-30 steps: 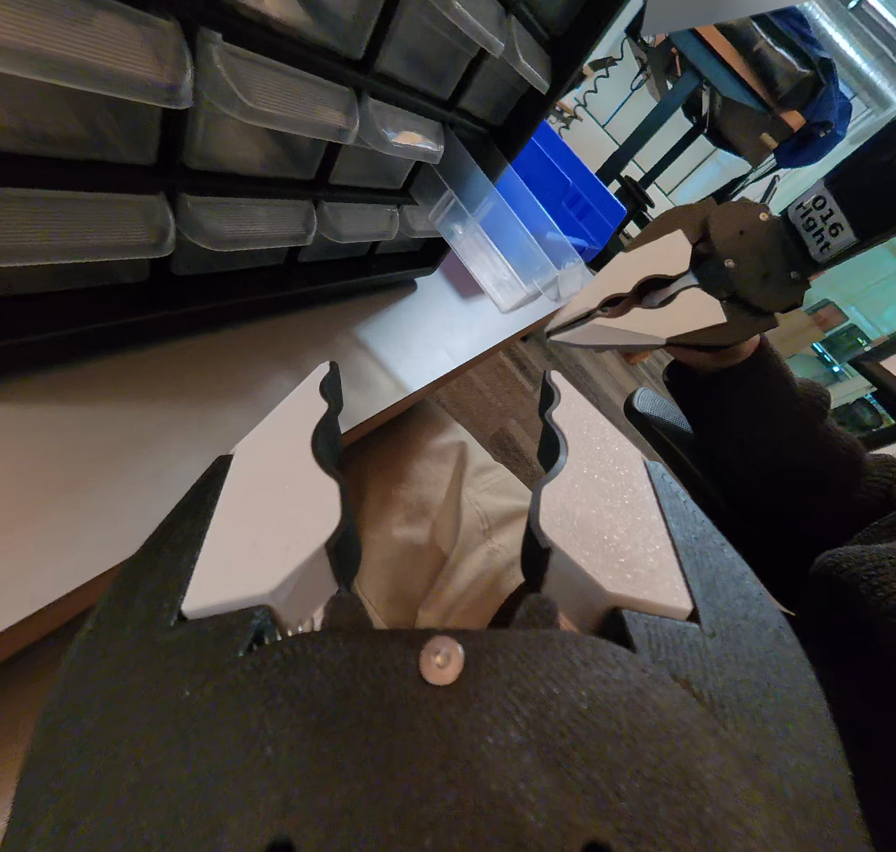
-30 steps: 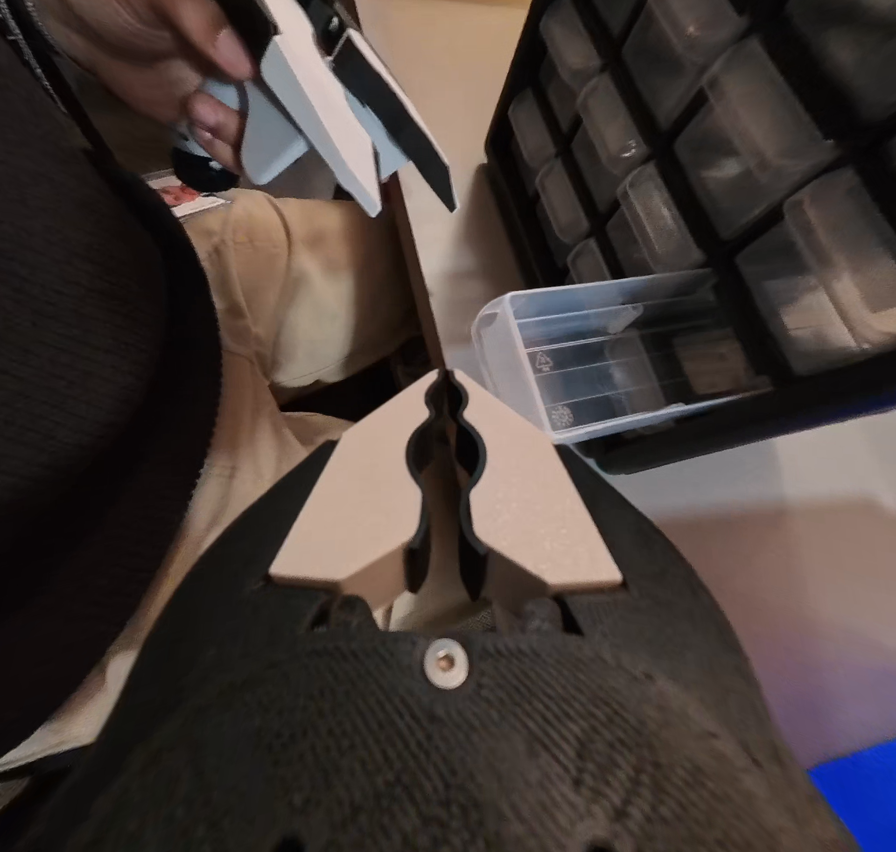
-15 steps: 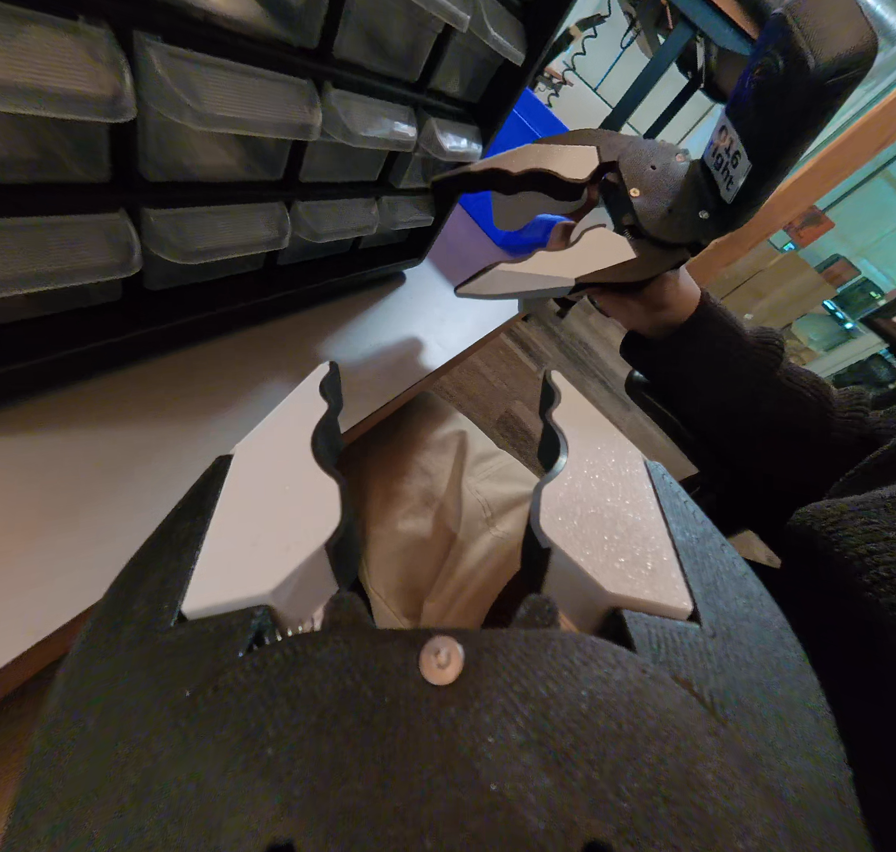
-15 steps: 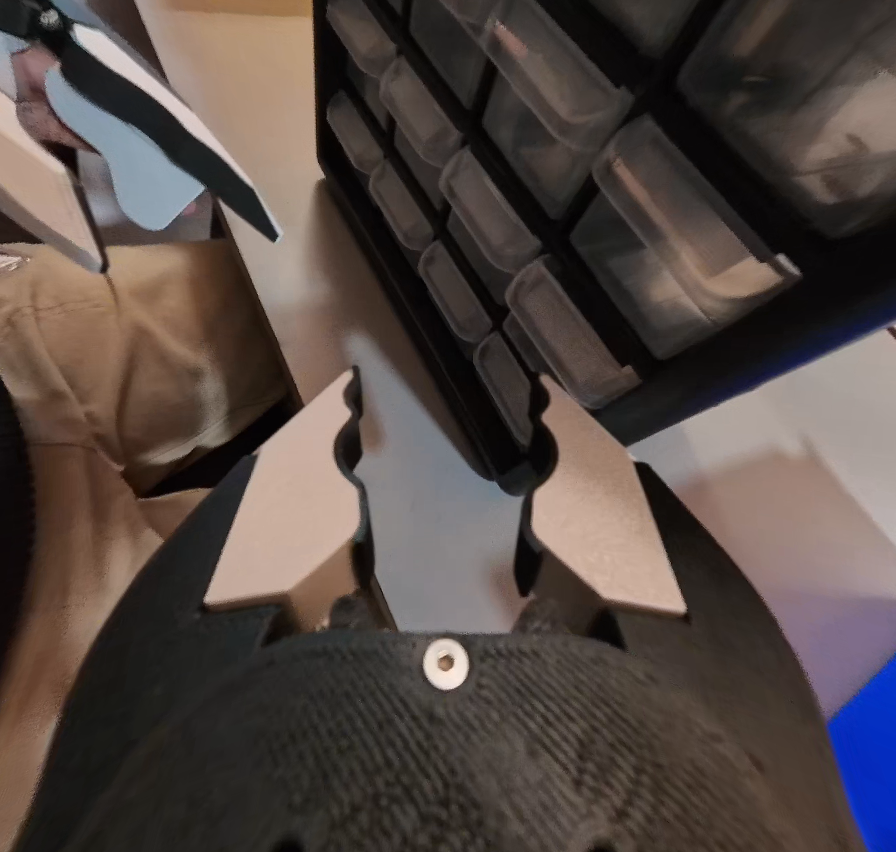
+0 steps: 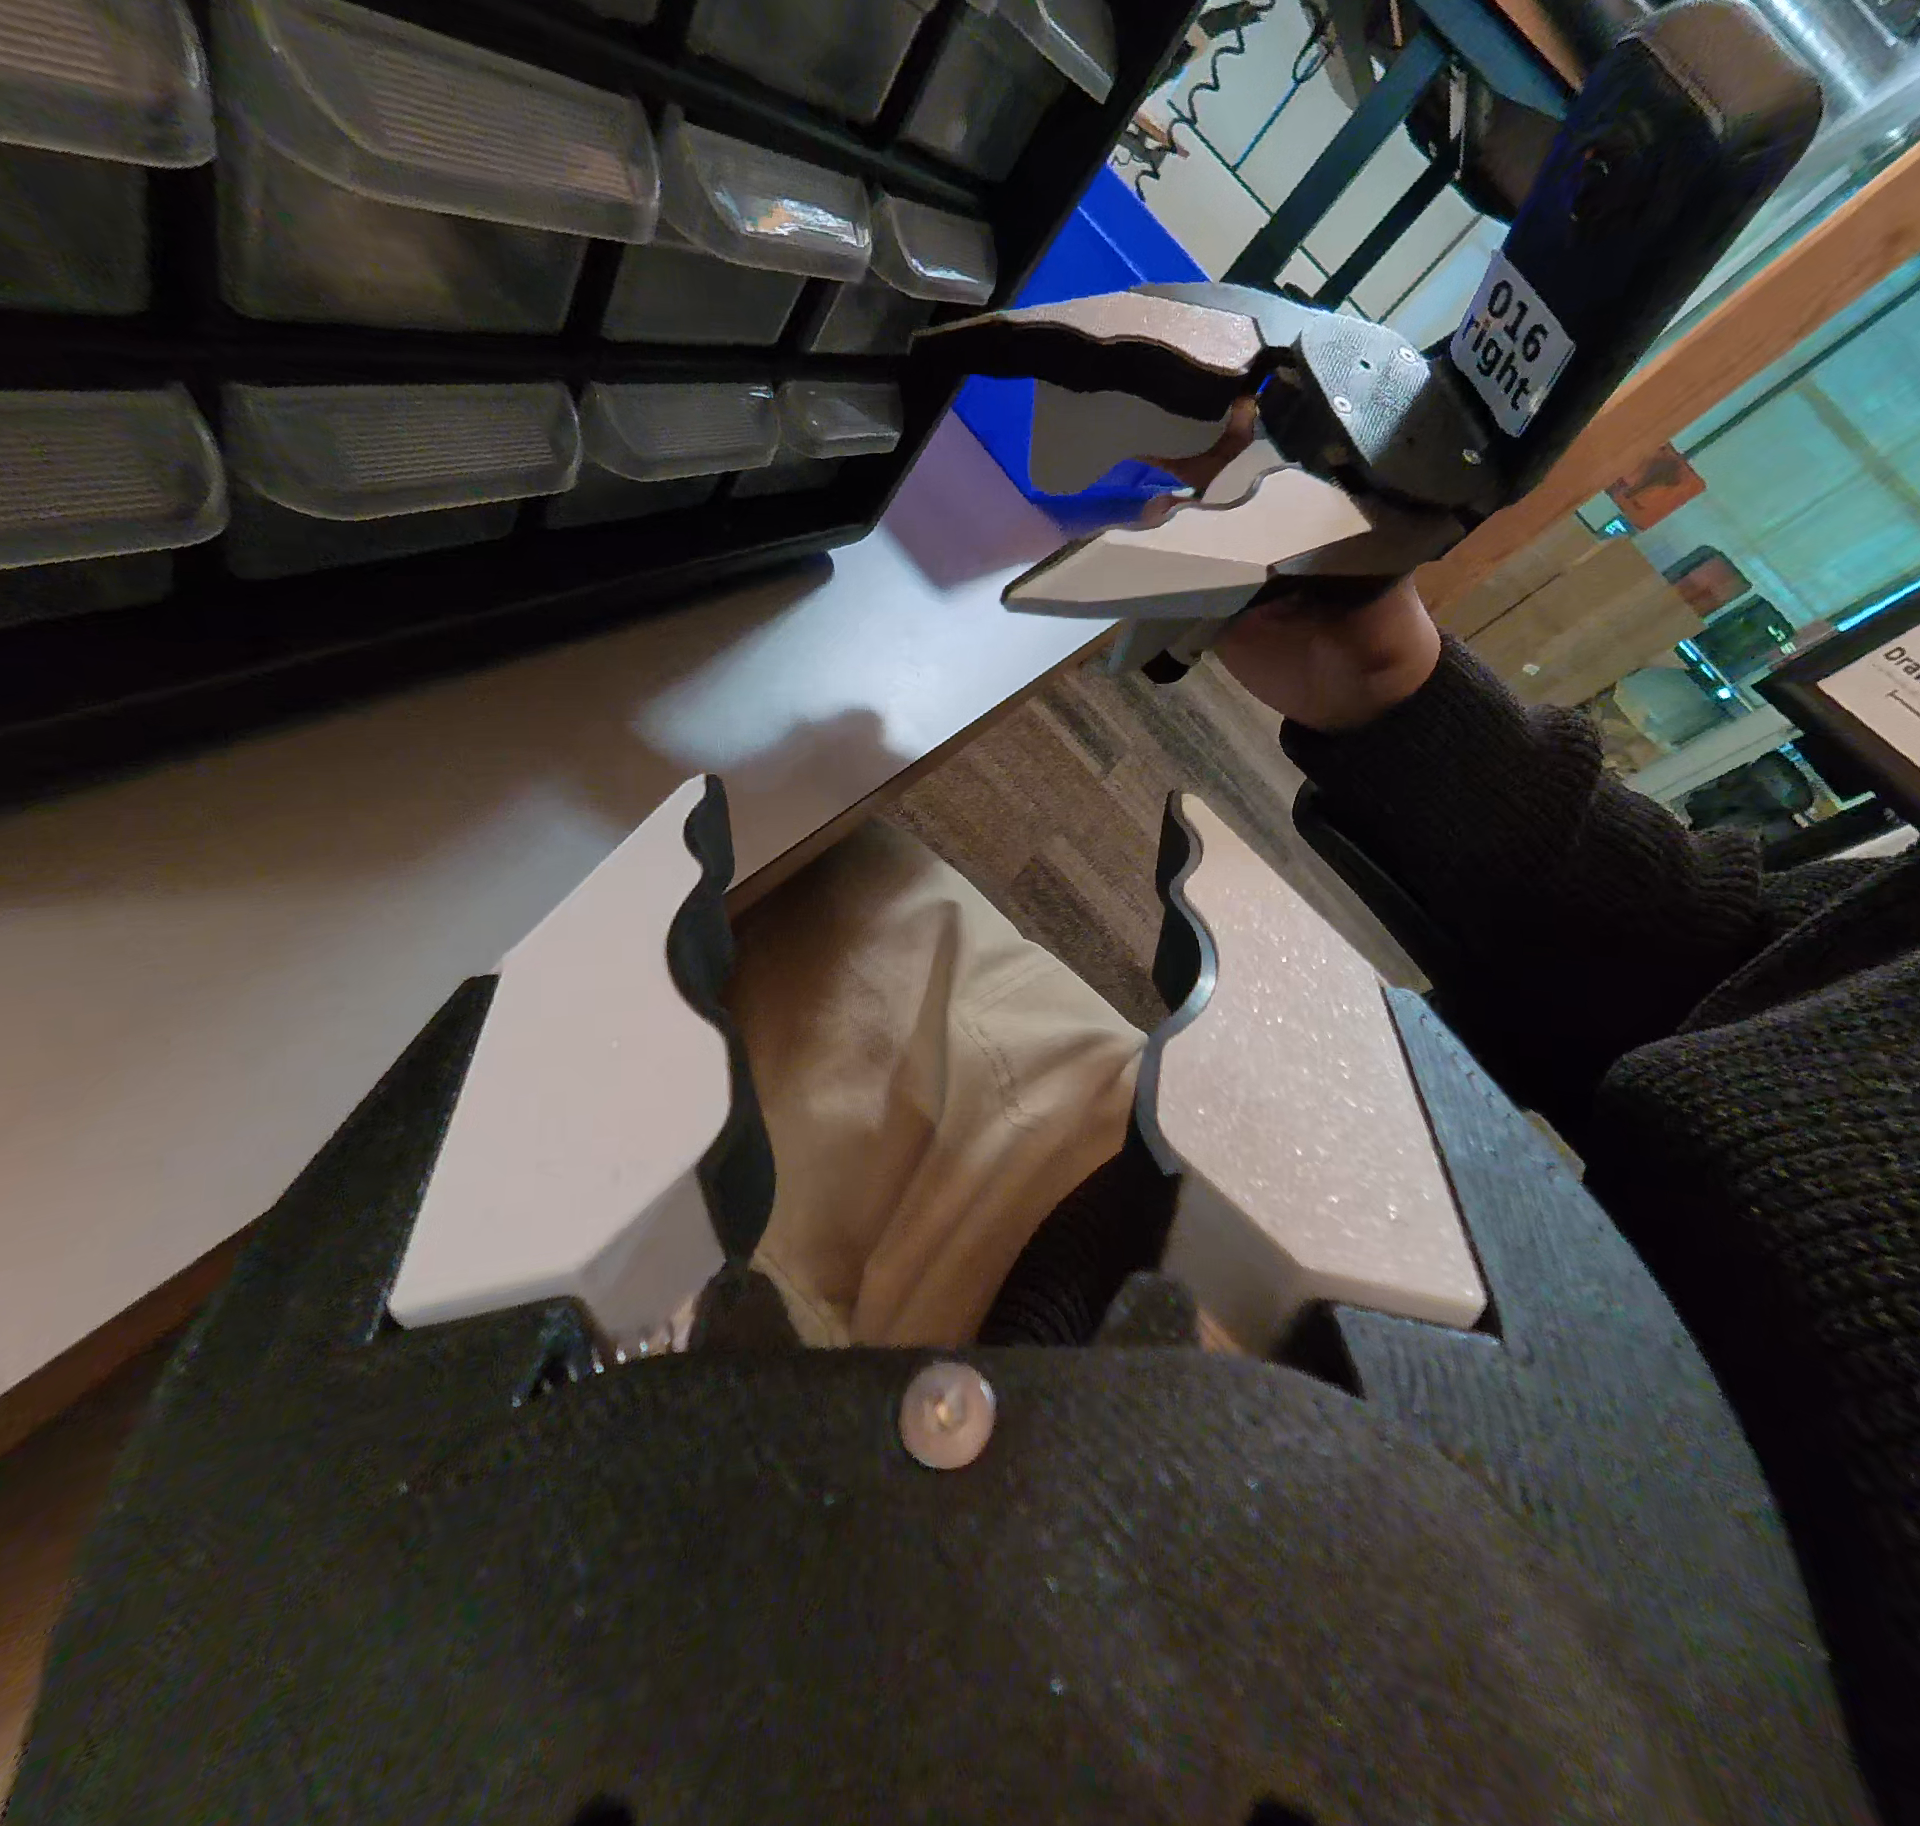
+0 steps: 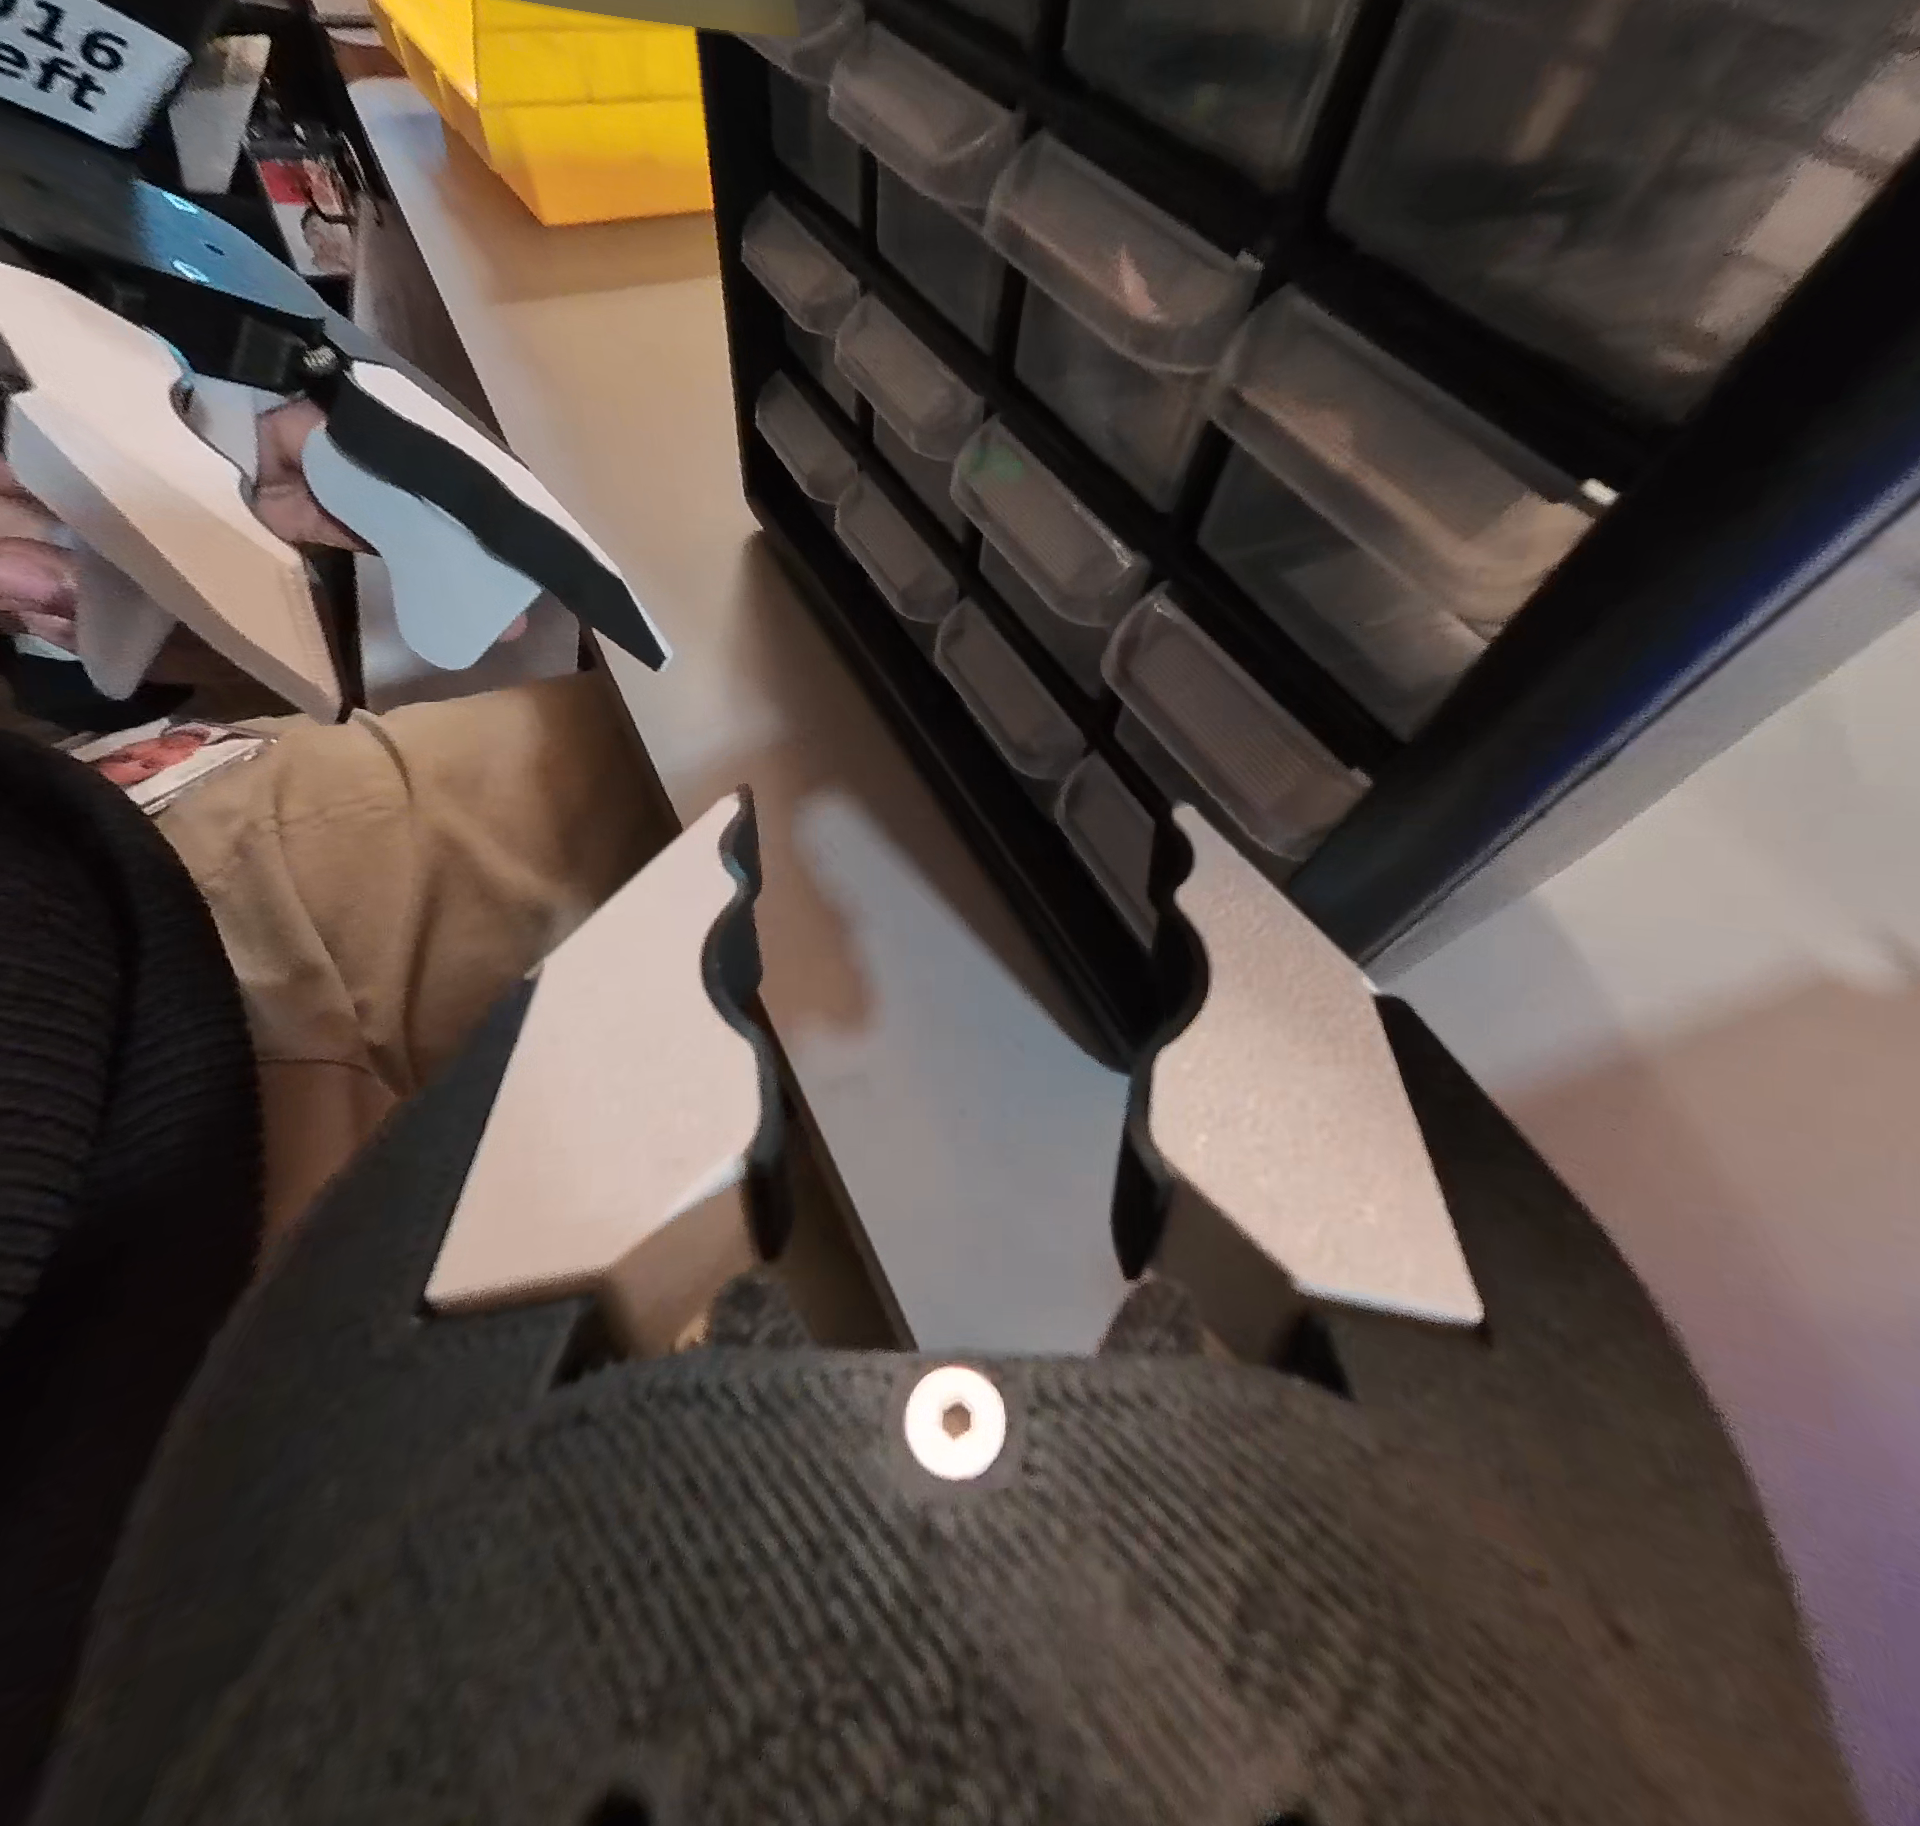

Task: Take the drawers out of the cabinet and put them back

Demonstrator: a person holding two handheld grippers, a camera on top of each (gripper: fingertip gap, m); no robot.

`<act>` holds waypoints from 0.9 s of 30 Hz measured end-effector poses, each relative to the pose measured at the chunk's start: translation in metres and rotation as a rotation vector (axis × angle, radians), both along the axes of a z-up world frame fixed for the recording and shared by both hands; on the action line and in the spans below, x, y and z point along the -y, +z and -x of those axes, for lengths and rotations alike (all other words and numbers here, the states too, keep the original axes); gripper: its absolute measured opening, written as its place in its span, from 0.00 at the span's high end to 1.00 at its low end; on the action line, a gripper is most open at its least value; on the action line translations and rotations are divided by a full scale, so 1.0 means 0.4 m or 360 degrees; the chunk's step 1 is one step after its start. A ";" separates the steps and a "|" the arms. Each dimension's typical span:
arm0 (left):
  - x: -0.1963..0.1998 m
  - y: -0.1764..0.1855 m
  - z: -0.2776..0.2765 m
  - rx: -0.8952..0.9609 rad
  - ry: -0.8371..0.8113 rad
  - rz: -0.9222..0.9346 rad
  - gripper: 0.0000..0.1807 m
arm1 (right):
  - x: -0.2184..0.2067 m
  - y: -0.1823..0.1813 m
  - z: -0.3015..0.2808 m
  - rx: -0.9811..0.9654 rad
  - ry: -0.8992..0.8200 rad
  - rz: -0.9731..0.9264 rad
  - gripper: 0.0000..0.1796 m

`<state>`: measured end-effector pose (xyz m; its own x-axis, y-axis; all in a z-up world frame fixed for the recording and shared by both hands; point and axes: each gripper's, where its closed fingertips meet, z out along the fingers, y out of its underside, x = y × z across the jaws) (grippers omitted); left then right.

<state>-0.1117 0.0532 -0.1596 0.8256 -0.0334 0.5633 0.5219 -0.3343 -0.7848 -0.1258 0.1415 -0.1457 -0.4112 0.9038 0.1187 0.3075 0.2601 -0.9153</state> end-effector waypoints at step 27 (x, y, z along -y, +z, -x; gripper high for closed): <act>0.065 0.068 0.253 0.1103 0.0555 -0.0634 0.86 | 0.078 -0.035 -0.023 0.0102 0.0077 -0.0028 0.88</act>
